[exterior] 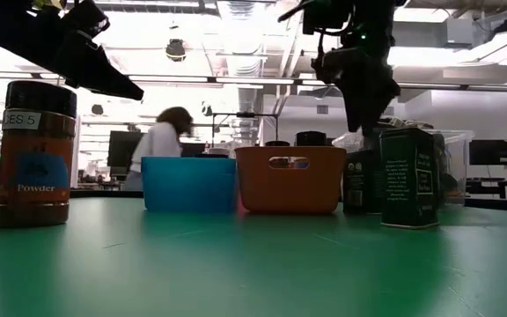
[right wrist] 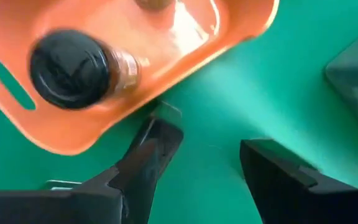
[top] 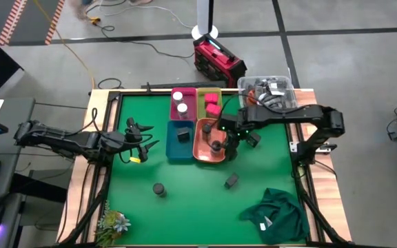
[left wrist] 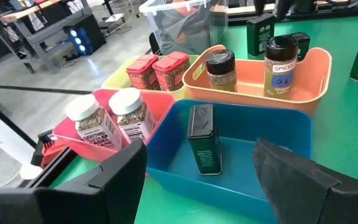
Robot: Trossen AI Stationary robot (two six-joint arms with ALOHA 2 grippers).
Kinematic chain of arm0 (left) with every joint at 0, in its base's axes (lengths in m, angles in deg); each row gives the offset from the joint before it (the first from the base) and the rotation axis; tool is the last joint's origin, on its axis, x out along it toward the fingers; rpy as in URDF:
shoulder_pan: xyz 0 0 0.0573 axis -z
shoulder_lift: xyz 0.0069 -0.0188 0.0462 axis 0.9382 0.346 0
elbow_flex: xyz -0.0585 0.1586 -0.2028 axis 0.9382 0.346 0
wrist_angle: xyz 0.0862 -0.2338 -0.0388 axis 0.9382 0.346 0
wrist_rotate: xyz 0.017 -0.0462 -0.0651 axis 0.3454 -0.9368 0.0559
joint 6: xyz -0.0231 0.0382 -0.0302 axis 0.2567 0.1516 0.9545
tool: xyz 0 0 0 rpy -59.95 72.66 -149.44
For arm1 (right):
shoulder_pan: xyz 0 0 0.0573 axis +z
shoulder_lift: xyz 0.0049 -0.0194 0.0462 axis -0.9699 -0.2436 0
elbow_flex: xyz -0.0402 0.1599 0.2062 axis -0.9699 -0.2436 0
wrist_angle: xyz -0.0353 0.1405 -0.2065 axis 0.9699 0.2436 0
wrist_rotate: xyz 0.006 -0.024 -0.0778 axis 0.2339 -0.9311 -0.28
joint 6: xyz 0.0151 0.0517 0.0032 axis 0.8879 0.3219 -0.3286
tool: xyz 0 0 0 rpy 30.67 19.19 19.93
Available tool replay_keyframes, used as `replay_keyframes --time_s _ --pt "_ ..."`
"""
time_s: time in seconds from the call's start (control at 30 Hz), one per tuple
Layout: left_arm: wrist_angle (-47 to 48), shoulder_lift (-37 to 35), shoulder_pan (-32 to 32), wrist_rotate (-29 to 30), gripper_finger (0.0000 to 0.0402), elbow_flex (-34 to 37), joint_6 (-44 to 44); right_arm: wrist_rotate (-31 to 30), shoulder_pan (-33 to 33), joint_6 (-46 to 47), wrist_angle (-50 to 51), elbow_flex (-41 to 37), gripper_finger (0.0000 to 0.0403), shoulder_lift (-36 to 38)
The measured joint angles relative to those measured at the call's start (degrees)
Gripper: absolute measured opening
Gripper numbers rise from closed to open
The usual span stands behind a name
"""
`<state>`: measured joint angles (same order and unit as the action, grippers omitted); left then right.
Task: Sort spices by type
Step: Put the center black seasoning can into the blue tray
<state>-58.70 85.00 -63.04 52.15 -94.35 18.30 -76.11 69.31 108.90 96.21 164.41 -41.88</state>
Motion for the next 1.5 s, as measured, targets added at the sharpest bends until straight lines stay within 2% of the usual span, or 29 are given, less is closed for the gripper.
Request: replay_keyframes --time_s 0.33,0.6,0.83,1.3,1.5 --pt "0.0 0.0 0.0 0.0 0.0281 0.0 0.2 -0.2 5.5 8.7 -3.6 -3.0 0.0254 0.2" --pt "0.1 0.0 0.0 0.0 0.0281 0.0 0.2 -4.1 7.5 12.9 -3.1 -3.0 0.0254 -2.5" --pt "0.4 0.0 0.0 -0.1 0.0281 0.0 0.2 -4.3 7.8 13.2 -4.4 -3.0 0.0254 -5.3" --pt "1.6 0.0 0.0 -0.3 0.0281 0.0 0.2 -4.3 7.6 11.8 -2.9 -3.0 0.0254 -5.4" --pt "1.5 0.0 0.0 -0.3 0.0281 0.0 0.3 -3.1 7.2 8.8 -6.4 -5.6 0.0254 -5.5"
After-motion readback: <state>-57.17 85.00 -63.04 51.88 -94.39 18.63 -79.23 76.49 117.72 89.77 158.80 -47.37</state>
